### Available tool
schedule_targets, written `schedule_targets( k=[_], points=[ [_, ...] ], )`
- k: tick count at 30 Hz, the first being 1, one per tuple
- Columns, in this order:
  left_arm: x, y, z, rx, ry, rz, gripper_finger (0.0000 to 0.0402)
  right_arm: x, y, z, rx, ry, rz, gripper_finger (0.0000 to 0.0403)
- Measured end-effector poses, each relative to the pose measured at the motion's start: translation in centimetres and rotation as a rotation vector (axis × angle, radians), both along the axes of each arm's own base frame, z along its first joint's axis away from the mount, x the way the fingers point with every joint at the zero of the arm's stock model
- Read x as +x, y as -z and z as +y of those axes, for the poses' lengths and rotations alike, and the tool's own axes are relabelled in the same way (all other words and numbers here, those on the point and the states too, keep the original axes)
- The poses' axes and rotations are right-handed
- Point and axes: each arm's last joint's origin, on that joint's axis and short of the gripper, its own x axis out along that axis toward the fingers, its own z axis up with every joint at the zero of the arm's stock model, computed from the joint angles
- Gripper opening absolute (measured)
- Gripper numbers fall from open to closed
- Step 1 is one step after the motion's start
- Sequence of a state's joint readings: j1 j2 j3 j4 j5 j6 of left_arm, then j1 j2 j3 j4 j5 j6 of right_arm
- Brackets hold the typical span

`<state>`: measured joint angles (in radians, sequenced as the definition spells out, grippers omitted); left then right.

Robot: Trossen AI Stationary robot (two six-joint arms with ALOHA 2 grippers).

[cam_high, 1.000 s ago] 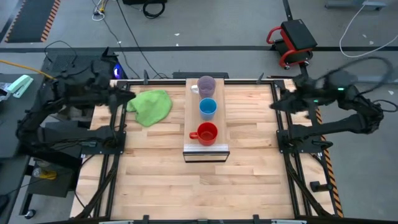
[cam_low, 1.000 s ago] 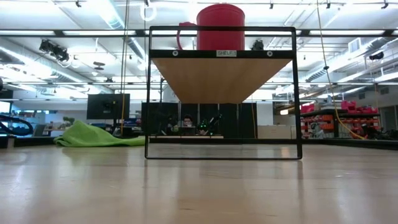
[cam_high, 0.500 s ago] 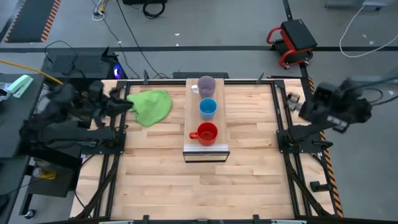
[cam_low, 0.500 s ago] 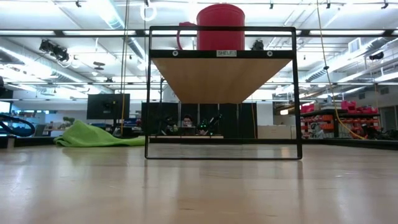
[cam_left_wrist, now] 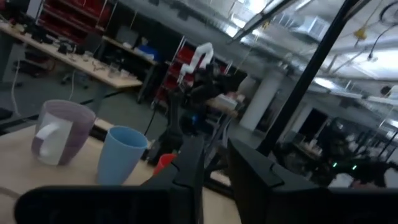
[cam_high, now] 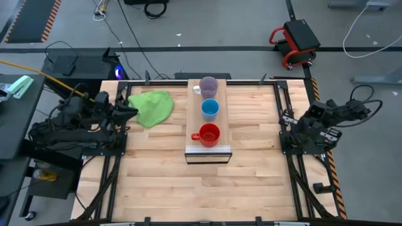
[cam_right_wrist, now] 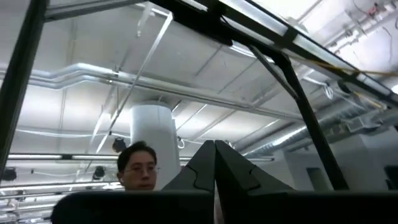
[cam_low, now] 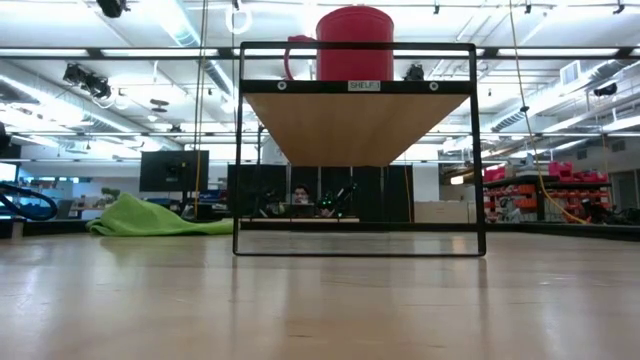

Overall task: Stack small to large cups/mugs on shelf
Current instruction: Return to Home Position

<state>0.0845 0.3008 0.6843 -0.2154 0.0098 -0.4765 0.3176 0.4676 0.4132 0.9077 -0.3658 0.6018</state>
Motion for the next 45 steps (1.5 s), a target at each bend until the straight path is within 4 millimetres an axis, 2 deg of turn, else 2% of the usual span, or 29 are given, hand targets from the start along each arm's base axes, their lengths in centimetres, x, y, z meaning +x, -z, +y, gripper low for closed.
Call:
schedule_targets(
  k=[5,11,16,19,21,26,35,38,41,45],
  points=[
    [-0.9,1.0,-0.1,0.047,-0.011,-0.042,0.0082,-1.1,-0.1,-0.4,-0.014,0.023,-0.067,0.0014],
    [-4.0,0.3,-0.3,0.11,-0.045,-0.172,0.0088,-4.6,-0.8,-1.8,-0.035,0.076,-0.238,0.0014],
    [-6.5,0.3,-0.5,0.137,-0.061,-0.272,0.0087,-6.7,-0.5,-2.3,-0.039,0.128,-0.272,0.0014],
    [-6.6,0.4,-0.5,0.135,-0.073,-0.254,0.0083,-7.5,-0.3,-2.5,-0.038,0.162,-0.278,0.0014],
    [-7.0,-0.3,-0.5,0.15,-0.086,-0.293,0.0081,-8.1,-0.3,-2.6,-0.029,0.181,-0.3,0.0014],
    [-6.9,0.0,-0.4,0.146,-0.107,-0.273,0.0082,-9.4,-0.1,-2.8,-0.016,0.194,-0.352,0.0014],
    [-6.9,0.1,-0.3,0.121,-0.123,-0.265,0.009,-9.4,-0.2,-2.8,-0.028,0.223,-0.375,0.0014],
    [-6.2,0.7,-0.3,0.104,-0.117,-0.257,0.0088,-9.2,0.0,-2.8,-0.033,0.252,-0.373,0.0014],
    [-4.9,2.0,-0.2,0.083,-0.109,-0.231,0.0083,-8.1,1.0,-2.8,-0.006,0.284,-0.319,0.0014],
    [-3.4,3.6,0.0,0.067,-0.105,-0.22,0.008,-6.1,3.5,-2.9,0.088,0.33,-0.216,0.0014]
  ],
)
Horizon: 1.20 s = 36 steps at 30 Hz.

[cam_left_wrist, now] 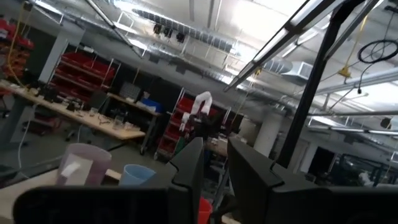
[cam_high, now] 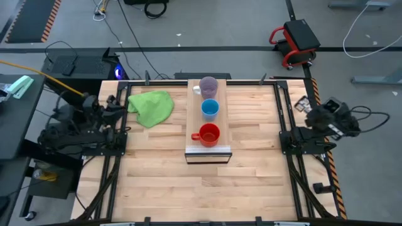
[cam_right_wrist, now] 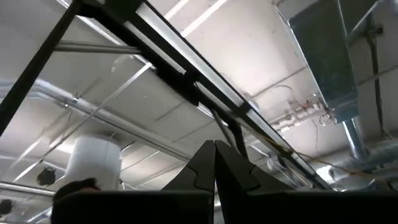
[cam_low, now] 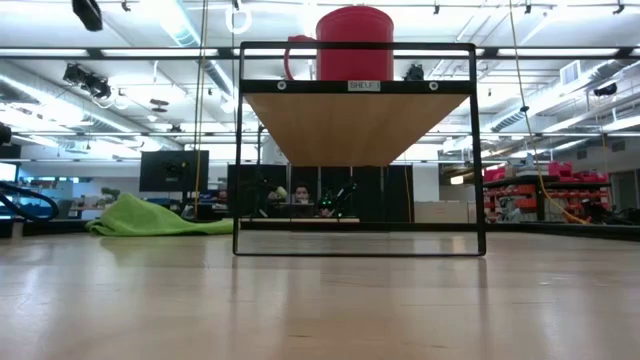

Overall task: Stack small to large cups/mugs on shelf
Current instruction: Return to Home Position

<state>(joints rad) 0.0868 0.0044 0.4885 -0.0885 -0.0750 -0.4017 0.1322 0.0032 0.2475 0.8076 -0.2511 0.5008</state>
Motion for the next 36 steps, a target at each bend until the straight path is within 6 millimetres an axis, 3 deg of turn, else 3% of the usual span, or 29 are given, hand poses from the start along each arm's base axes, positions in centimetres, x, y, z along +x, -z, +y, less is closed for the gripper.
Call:
schedule_targets(
  k=[7,13,24,36],
  points=[
    [1.9,2.6,0.2,-0.008,0.002,0.028,0.0088,1.4,3.3,0.2,0.02,-0.046,0.007,0.0014],
    [3.2,4.4,0.3,0.064,-0.028,-0.015,0.0085,2.1,4.9,0.3,0.031,-0.063,0.05,0.0014],
    [4.9,8.5,0.4,0.073,-0.034,-0.045,0.0086,2.4,5.4,0.3,0.038,-0.063,0.073,0.0014],
    [5.6,10.6,0.5,0.036,-0.019,0.007,0.0087,3.6,6.3,0.5,0.014,-0.056,0.229,0.0014]
  ],
)
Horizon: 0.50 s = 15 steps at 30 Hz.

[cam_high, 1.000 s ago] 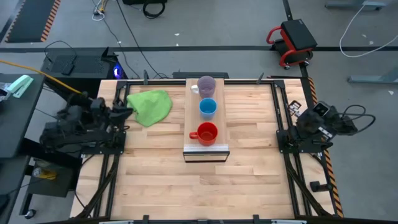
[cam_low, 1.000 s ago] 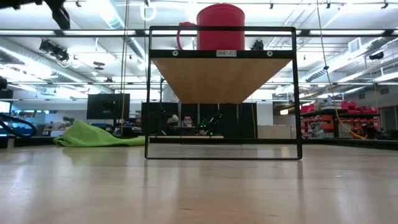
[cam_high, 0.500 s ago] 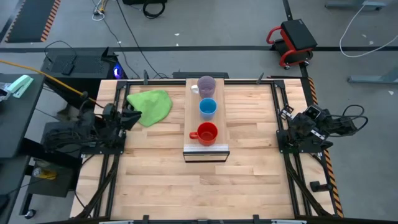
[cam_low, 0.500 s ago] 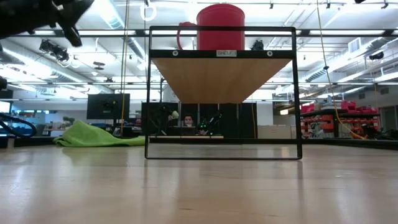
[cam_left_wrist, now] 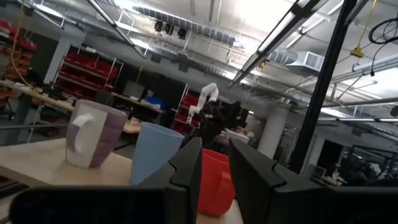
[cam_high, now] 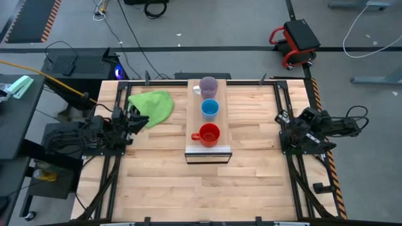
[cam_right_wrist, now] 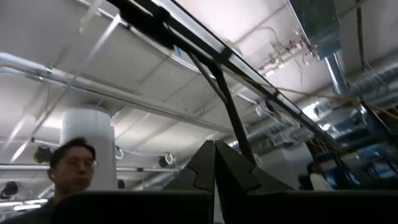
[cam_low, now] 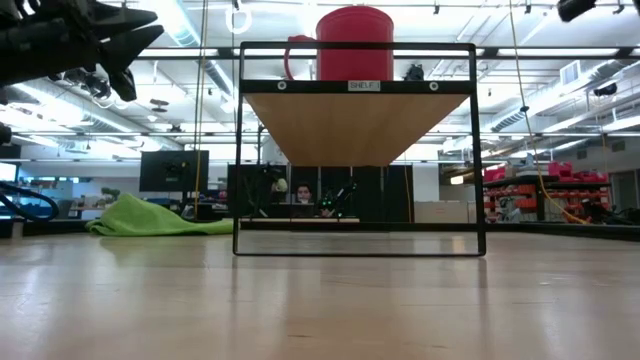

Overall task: Stack small to large cups/mugs on shelf
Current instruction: Return to Home Position

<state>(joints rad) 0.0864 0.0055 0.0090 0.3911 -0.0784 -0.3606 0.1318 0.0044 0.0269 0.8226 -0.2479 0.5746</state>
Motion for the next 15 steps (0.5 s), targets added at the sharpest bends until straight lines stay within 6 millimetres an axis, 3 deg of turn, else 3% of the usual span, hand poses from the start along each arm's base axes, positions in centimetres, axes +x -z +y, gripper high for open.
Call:
schedule_targets(
  k=[9,15],
  points=[
    [0.0,0.0,0.0,0.014,-0.006,0.003,0.0086,1.8,2.2,0.3,-0.147,0.084,0.247,0.0014],
    [0.1,0.3,0.0,0.048,-0.02,0.044,0.0091,2.3,3.1,0.3,-0.226,0.129,0.317,0.0014]
  ],
)
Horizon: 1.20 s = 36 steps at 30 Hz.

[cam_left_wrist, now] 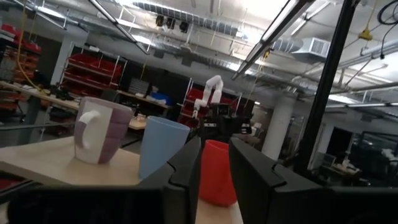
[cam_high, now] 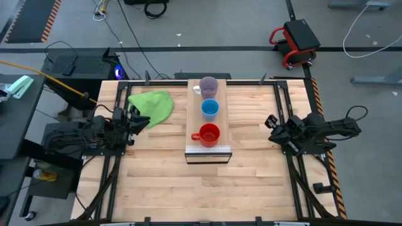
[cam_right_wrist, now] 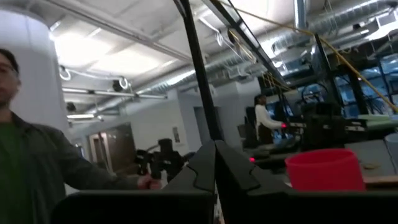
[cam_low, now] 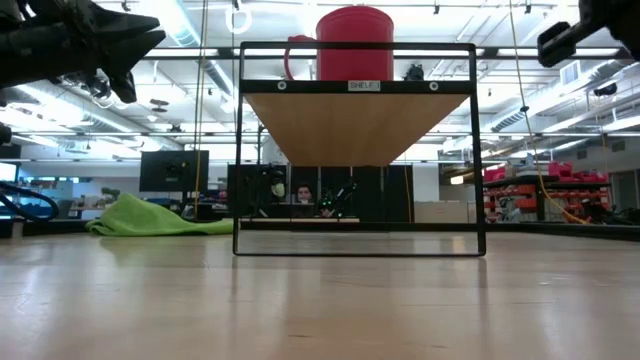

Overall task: Stack small to large cups/mugs on shelf
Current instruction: Return to Home Position

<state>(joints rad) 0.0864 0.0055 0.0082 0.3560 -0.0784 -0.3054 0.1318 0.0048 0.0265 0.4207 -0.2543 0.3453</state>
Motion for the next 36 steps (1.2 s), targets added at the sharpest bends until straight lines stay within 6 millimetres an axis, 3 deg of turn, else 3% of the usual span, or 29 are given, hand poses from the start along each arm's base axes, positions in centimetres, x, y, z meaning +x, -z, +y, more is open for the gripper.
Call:
schedule_targets(
  k=[10,20,36],
  points=[
    [0.3,0.9,0.0,-0.006,-0.001,0.1,0.0084,0.7,1.7,0.0,-0.148,0.09,0.137,0.0014],
    [0.5,2.1,0.0,-0.016,-0.001,0.227,0.0088,1.1,3.8,-0.5,-0.167,0.267,0.365,0.0014],
    [0.6,2.3,0.0,-0.018,-0.001,0.243,0.009,1.1,4.1,-0.5,-0.228,0.285,0.38,0.0014]
  ],
)
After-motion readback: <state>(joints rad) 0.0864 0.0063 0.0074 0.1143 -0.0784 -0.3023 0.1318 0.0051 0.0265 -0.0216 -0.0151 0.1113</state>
